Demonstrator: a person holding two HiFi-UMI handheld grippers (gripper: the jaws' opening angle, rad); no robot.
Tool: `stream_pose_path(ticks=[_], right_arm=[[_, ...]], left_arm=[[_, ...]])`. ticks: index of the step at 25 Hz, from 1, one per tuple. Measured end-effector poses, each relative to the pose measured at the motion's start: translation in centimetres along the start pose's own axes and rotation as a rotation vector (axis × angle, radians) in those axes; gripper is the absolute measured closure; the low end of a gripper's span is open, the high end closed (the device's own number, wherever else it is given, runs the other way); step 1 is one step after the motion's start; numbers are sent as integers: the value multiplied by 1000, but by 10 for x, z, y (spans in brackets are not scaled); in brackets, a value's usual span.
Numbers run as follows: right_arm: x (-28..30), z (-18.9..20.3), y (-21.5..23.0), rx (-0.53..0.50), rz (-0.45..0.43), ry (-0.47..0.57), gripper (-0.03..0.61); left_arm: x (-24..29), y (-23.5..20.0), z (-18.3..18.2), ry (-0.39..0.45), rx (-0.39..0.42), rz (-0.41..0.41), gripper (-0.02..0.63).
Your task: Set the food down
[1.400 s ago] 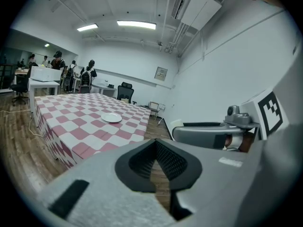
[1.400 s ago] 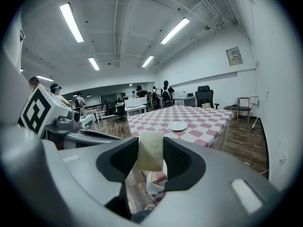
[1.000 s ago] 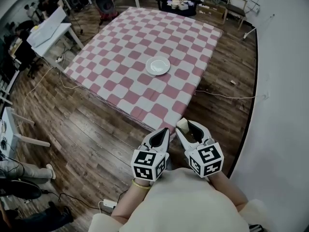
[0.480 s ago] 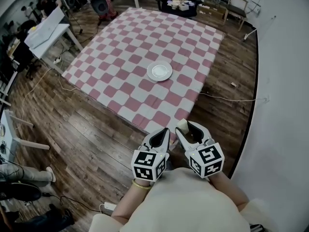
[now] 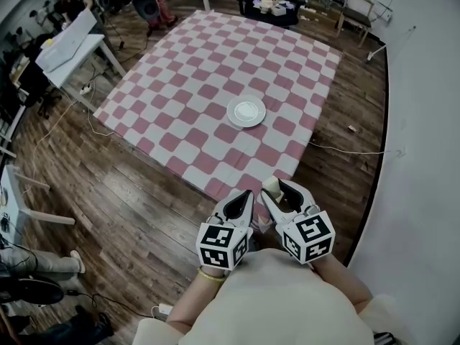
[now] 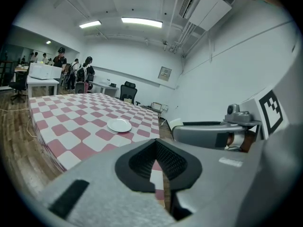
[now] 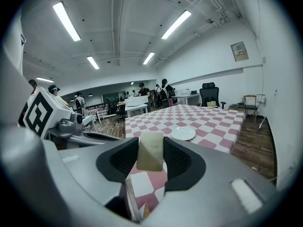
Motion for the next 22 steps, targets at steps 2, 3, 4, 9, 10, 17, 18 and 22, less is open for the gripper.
stream_pose_path(ticks=[2,3,4,9,10,17,18,22], right_arm=[[7,-2,-1,4,4,-2,408],[11,-3,-1,6,6,-2,408],[15,-4,-1,7,9,-3,408],[35,-12,-2,11,26,4,408],[38,-15,-2,10,30,7,408],[63,-25,-4,12,53,22,408],[67,-26,-4,12,55,23,408],[78,-32,-7,10,66,26,408]], left_arm=[[2,-7,-3,-1,1,6,614],[3,-10,-4,-1,2,9,614],[3,-14,-6,-1,3,11,614],[5,-34,-15,0,5,21,614],[6,-38,-17,1,6,24,614],[11,-63,-29,8,16,41,614],[12,-67,-30,9,17,43,614],[13,-78,-36,11,18,53,614]])
Point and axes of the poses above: the fingertips, and each gripper's own axes: x forward along the fingers, y to its right, z out of its underside, the point moved 2 cm from there along -x, backward along the fingers, and after that the axes turned 7 degrees about z, right-handed, at the moved point
